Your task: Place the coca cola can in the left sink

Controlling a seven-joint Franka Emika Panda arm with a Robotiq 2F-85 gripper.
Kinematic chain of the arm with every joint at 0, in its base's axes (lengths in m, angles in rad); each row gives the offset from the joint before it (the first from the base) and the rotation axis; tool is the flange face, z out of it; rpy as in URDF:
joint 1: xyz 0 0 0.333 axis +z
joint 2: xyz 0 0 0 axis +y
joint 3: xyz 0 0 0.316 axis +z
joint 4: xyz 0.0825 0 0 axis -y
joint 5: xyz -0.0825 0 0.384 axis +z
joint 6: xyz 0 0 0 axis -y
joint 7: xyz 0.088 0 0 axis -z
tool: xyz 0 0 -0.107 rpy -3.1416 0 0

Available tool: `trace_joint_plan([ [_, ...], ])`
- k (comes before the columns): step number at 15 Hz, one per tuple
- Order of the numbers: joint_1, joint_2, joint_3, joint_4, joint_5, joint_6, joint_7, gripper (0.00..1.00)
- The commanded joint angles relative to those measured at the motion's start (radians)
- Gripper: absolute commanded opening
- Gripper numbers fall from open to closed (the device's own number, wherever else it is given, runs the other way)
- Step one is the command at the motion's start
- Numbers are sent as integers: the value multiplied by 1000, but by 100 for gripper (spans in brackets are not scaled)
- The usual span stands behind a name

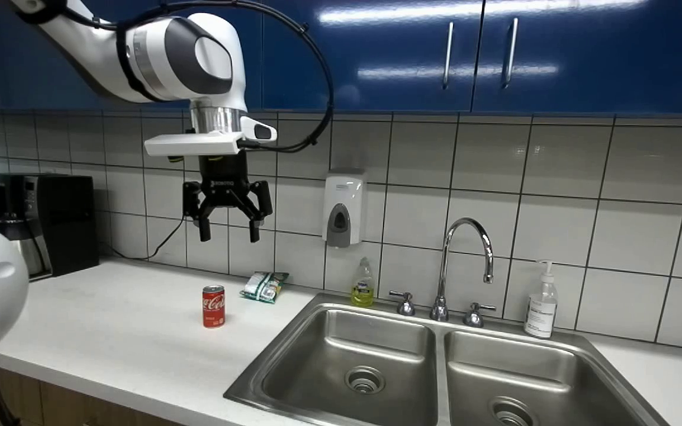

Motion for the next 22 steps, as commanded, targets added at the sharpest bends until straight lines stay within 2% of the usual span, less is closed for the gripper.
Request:
trace_joint_plan([
  [1,43,56,43,34,19,20,24,100],
  [9,150,206,152,107,40,59,58,100],
  [16,146,402,165,188,22,213,70,100],
  [22,140,532,159,204,18,321,80,100],
])
